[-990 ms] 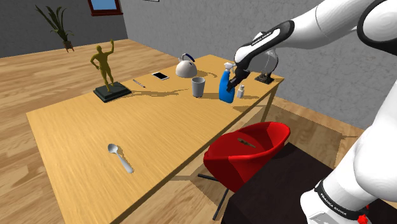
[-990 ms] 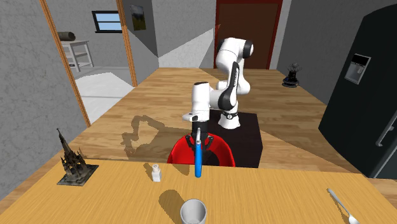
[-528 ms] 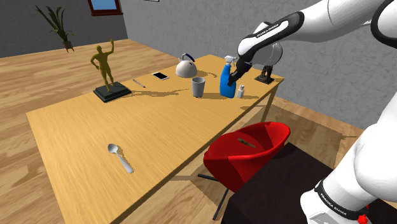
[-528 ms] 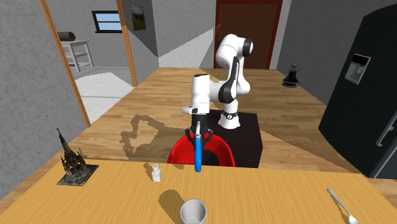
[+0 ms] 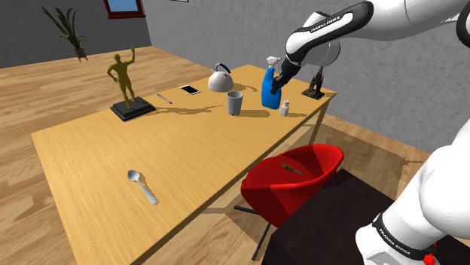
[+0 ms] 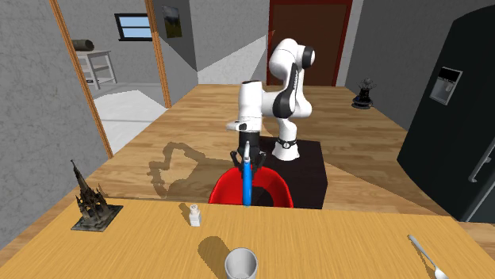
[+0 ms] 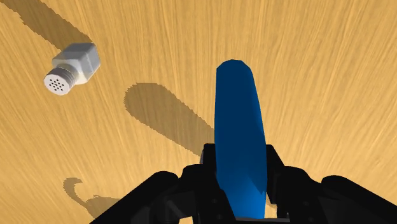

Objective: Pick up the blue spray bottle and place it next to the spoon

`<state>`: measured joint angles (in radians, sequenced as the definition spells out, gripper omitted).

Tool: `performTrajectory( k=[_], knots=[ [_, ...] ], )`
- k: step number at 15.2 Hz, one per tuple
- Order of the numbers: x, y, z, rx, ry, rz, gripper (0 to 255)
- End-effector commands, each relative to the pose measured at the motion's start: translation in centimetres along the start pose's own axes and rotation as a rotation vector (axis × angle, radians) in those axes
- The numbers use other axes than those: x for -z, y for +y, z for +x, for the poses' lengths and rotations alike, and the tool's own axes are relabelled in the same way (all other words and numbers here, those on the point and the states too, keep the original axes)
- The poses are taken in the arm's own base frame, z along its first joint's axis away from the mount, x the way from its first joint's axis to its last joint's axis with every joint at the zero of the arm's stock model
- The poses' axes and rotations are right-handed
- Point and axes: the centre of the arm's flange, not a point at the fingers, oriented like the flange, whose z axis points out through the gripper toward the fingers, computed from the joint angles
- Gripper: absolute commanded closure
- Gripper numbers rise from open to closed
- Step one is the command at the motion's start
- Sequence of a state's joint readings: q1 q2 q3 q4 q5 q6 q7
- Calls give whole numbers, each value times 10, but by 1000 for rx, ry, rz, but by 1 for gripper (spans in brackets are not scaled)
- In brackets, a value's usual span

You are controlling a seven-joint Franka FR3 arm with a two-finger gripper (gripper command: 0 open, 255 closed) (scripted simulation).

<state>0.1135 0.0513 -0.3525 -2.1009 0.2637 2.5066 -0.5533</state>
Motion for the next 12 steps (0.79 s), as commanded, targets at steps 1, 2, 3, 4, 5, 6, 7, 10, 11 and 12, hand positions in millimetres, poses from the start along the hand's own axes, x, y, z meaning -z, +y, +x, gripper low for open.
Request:
performTrajectory(
  k=[1, 2, 3, 4, 5, 6, 7, 10, 11, 12],
  knots=[
    [10, 0, 4, 0, 0, 0, 255],
    [15, 0, 6, 0, 0, 0, 255],
    [19, 0, 8, 0, 0, 0, 255],
    [24, 0, 10, 0, 0, 0, 255],
    [29, 0, 12, 0, 0, 0, 255],
    [34, 0, 14, 0, 0, 0, 255],
    [39, 0, 16, 0, 0, 0, 255],
    [54, 0, 22, 0, 0, 0, 255],
    [58, 0, 24, 0, 0, 0, 255],
    [63, 1, 26, 0, 0, 0, 255]
  ],
)
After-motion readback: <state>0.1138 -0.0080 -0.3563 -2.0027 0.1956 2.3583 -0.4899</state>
